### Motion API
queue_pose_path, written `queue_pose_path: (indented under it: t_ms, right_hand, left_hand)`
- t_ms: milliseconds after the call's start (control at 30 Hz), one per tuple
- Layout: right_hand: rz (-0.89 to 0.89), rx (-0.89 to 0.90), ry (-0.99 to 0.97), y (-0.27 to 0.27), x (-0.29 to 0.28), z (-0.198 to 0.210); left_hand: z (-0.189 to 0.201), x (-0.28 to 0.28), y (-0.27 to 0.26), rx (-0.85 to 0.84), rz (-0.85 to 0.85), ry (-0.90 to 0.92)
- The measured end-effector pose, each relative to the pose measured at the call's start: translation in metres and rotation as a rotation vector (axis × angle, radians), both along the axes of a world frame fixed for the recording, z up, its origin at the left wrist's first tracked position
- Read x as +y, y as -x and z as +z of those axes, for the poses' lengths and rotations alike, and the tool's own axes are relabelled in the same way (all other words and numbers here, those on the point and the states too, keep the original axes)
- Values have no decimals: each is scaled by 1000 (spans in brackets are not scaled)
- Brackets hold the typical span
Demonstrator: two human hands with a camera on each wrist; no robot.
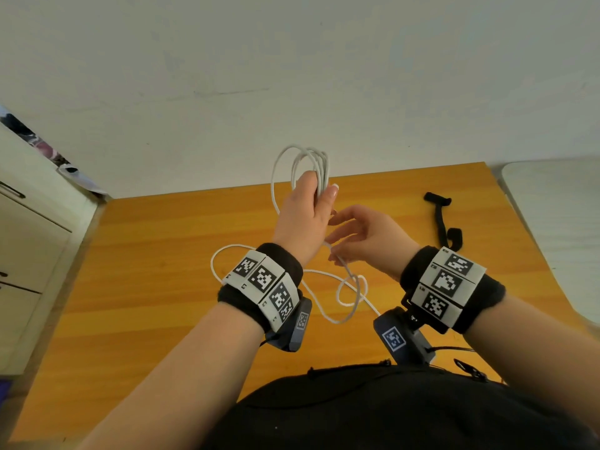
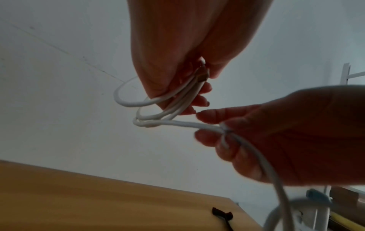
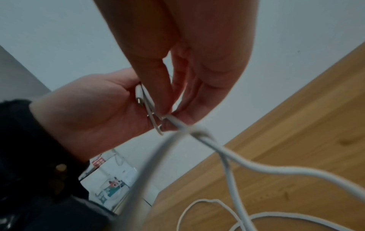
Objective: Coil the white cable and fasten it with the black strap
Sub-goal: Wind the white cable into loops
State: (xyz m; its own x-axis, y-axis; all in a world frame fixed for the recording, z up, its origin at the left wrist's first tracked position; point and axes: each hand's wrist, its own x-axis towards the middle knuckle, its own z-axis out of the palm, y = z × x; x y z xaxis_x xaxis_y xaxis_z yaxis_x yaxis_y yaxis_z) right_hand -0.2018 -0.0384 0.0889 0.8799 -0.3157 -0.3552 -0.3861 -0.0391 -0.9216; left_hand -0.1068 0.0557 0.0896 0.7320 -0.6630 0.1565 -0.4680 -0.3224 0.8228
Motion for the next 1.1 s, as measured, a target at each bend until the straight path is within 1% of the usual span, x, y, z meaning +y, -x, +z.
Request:
queue_pose_path:
  t_ms: [67,133,300,400,500,600,767,867,933,1000,1067,1100]
  right_hand:
    - [-99,-22,20,-1,-1,0]
    - [-146,-32,53,-1,-3,0]
    - [-72,-41,142,0,-4,-2]
    - [-78,-58,244,1,-6,-3]
    - [-109,-88,352,2,-7,-4]
    - [-125,-110,455,0,-7,-4]
    - [-15,-23,656,0,-10,-4]
    - [28,95,773,4,-11,-10]
    - [27,200,760,7,-11,-12]
    - [54,291,689,8,-12,-11]
    - [85,335,588,9,-15,-12]
    - [83,330,529,9,-16,-13]
  left_hand:
    - [-4,0,0,4,-9,-19]
    - [-7,1,0,5,-23,-46]
    - [-8,1,-1,-56,-61,-163]
    - [-9,2,-2,-76,-78,-214]
    - [-9,1,-3,-109,-89,-302]
    - [-11,0,-2,-69,-95,-375]
    - [-17,2,-3,-39,-81,-401]
    - [-20,2,-7,21,-40,-375]
    - [-21,2,-9,55,-12,-346]
    - [-21,2,-11,74,14,-321]
    - [-20,3,-13,78,35,-308]
    - [-20,3,-14,78,42,-306]
